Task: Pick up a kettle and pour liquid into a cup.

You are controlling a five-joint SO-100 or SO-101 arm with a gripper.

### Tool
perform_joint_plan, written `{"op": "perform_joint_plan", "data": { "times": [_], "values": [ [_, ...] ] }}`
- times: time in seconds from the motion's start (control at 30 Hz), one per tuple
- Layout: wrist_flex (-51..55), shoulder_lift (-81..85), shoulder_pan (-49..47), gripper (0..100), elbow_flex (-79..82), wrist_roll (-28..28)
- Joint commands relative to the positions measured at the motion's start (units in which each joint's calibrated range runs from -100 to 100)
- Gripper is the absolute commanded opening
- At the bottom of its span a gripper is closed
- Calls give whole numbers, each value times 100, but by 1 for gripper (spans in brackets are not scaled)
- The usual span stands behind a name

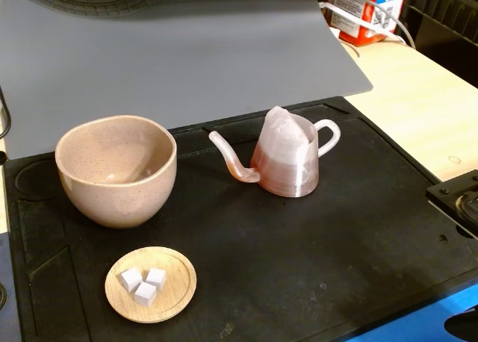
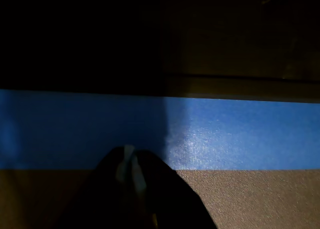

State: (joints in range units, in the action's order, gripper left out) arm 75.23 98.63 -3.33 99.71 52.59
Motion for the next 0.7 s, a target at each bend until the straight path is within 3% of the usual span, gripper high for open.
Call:
{"op": "perform_joint_plan", "data": {
  "times": [0.0, 0.1, 0.2, 0.37, 0.5, 0.53, 0.6, 0.67],
  "values": [
    [-31, 26, -29, 1, 11, -19],
    [-964, -25, 9, 1, 11, -24],
    [-3437, -1544, 24, 1, 20, -24],
    [-6386, -3395, 32, 1, -34, -30],
    [-8063, -4965, 32, 11, -89, -40],
    [-8184, -5068, 32, 11, -89, -45],
    [-8971, -5913, 32, 11, -152, -591],
    [-9049, -6655, 32, 11, -787, -607]
  ]
}}
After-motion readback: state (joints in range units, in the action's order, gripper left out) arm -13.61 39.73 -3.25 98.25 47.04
